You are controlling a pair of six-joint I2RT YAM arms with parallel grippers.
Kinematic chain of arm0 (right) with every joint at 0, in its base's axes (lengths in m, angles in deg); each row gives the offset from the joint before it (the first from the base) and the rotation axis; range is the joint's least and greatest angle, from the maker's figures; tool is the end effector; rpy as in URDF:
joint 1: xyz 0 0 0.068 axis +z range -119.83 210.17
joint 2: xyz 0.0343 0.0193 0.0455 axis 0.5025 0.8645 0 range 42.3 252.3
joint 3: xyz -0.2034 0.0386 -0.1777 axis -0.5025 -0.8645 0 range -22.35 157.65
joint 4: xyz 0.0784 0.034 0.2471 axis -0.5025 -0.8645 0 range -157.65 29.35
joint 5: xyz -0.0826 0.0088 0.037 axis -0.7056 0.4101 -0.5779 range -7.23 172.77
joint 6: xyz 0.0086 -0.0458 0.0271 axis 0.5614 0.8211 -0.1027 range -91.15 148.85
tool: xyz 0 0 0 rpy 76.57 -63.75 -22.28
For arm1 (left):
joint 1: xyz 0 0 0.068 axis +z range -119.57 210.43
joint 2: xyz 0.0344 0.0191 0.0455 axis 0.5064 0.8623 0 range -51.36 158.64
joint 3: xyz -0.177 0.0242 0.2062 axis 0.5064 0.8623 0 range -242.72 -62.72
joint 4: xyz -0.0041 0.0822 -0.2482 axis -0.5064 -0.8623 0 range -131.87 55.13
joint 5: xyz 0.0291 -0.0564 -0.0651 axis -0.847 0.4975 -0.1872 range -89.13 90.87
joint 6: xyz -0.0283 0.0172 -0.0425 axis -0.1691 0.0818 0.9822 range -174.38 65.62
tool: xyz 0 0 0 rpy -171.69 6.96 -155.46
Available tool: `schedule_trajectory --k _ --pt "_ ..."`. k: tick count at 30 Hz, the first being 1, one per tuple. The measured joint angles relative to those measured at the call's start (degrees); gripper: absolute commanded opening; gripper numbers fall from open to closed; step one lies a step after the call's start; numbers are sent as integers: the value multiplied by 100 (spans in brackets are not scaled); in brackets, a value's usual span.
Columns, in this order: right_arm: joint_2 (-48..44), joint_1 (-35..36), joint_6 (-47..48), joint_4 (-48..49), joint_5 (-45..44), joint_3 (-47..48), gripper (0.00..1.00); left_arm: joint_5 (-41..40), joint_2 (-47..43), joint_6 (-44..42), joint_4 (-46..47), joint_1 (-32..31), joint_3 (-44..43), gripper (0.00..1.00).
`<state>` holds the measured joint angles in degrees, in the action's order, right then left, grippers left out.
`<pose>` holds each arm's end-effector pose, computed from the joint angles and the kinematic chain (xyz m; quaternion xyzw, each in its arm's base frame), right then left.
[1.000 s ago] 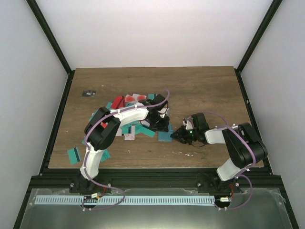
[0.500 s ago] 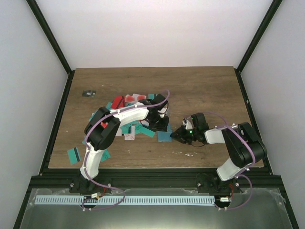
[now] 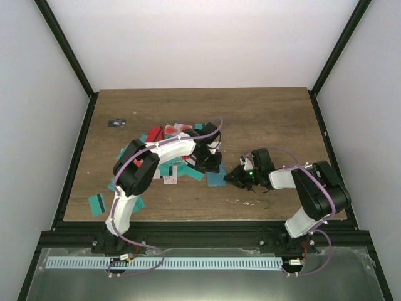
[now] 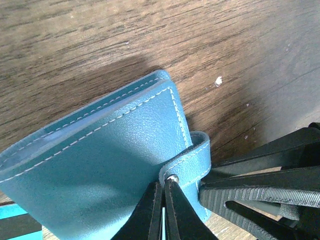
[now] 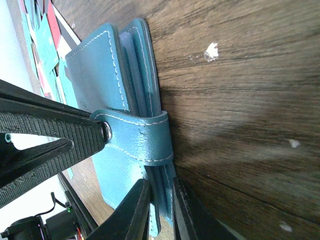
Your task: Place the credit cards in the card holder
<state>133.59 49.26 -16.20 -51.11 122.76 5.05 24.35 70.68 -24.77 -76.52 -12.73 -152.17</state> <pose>0.2255 0.1023 0.1016 0.0990 0.8952 0.4287 0.0710 0.3024 -0.3029 0.1534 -0.1421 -0.9598 0.2419 0.0115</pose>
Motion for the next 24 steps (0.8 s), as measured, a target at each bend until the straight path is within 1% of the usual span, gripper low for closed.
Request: schedule_trajectory --k 8,16,24 --pt "24 0 0 20 22 0 16 269 59 -35 -17 129 9 4" --pt "61 0 0 39 44 0 16 511 44 -140 192 240 229 4" --pt "85 -4 0 13 61 28 16 761 278 -247 -31 345 24 4"
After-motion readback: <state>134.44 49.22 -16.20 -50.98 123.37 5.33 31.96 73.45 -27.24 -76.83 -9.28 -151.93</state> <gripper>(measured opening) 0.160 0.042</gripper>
